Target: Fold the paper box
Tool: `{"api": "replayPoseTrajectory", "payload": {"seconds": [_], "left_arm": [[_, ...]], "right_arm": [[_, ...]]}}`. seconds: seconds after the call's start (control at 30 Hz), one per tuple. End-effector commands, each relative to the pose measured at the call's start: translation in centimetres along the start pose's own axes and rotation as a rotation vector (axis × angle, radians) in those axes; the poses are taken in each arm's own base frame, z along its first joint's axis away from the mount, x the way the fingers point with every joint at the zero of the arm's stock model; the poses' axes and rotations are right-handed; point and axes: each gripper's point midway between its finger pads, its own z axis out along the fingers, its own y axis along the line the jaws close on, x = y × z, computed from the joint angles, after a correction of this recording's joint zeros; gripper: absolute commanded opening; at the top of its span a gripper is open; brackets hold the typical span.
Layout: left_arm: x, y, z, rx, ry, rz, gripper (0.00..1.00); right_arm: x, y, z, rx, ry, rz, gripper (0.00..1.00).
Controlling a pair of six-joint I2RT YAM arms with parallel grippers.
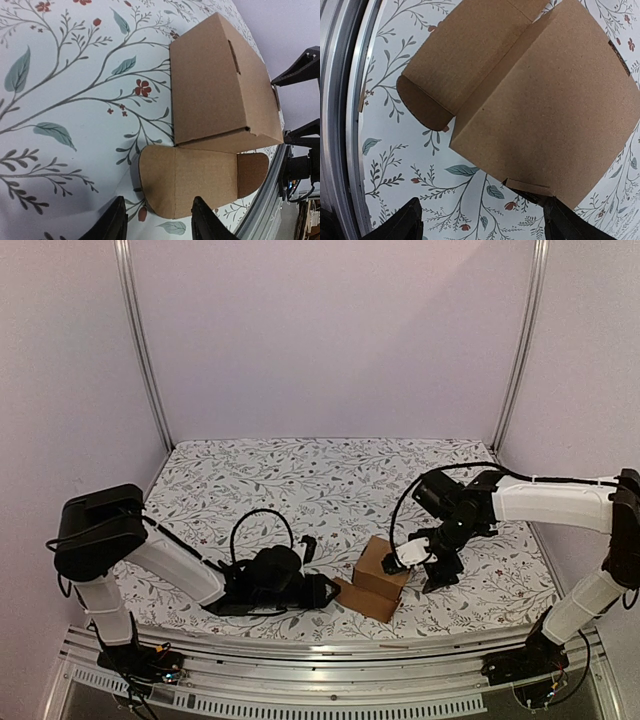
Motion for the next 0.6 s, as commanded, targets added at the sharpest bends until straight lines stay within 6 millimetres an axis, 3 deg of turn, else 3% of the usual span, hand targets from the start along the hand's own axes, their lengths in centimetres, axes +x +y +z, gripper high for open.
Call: {"api": "replayPoseTrajectory", "payload": {"seconds": [0.0,0.3,0.57], "left_arm": [[2.3,2.2,0.9,-0.053,0.122,-0.03,0.43],[2.7,1.8,1.8,-0.027,0.167,-0.036,0.35],[1.2,1.4,1.2,-0.001,0.098,-0.046,0.28]], "right_arm": [[-0.7,-1.5,0.3,0.149,0.023,-0.125,0.82],[-2.3,-2.5,0.9,0.213,-0.008,-0.038,0.81],[-2.6,-1.0,1.0,0.169,0.002,0.018,0.8]]}}
